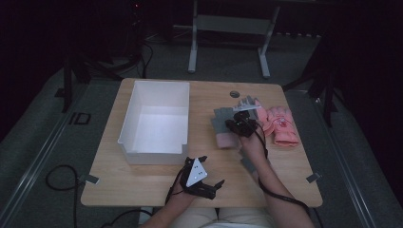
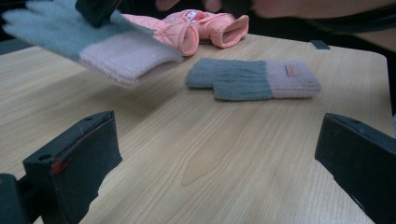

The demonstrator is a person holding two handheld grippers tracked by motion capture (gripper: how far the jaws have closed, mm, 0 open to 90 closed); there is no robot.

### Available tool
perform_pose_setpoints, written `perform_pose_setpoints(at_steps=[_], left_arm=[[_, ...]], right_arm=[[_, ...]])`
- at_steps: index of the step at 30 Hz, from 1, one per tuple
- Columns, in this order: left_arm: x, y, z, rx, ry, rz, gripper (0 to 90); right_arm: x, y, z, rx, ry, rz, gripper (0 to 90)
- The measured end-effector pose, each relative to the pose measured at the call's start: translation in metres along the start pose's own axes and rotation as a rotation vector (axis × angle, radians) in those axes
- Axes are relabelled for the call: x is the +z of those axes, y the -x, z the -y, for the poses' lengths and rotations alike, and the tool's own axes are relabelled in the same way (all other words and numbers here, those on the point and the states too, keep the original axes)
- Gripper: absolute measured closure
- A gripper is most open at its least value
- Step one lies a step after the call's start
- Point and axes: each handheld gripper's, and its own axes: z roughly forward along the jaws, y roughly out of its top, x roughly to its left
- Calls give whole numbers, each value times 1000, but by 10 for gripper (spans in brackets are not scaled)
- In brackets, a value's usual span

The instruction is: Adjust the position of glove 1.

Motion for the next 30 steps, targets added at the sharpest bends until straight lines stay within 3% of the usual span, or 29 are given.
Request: perform_pose_setpoints(at_steps=[5, 11, 14, 20, 26, 30], left_arm=[[0, 0, 0, 3, -3, -5, 0], [0, 1, 0, 2, 4, -14, 0], [0, 1, 0, 10, 1, -15, 0], [0, 2, 0, 15, 1, -14, 0], [1, 2, 0, 16, -3, -15, 0], [1, 2, 0, 16, -1, -16, 0]], right_arm=[[-18, -19, 15, 59, 2, -3, 866], [-17, -38, 44, 74, -35, -7, 866], [-16, -41, 56, 112, -43, -7, 866], [-8, -44, 69, 100, -78, 19, 865], [9, -44, 84, 125, -105, 53, 860], [11, -43, 87, 131, -89, 66, 846]])
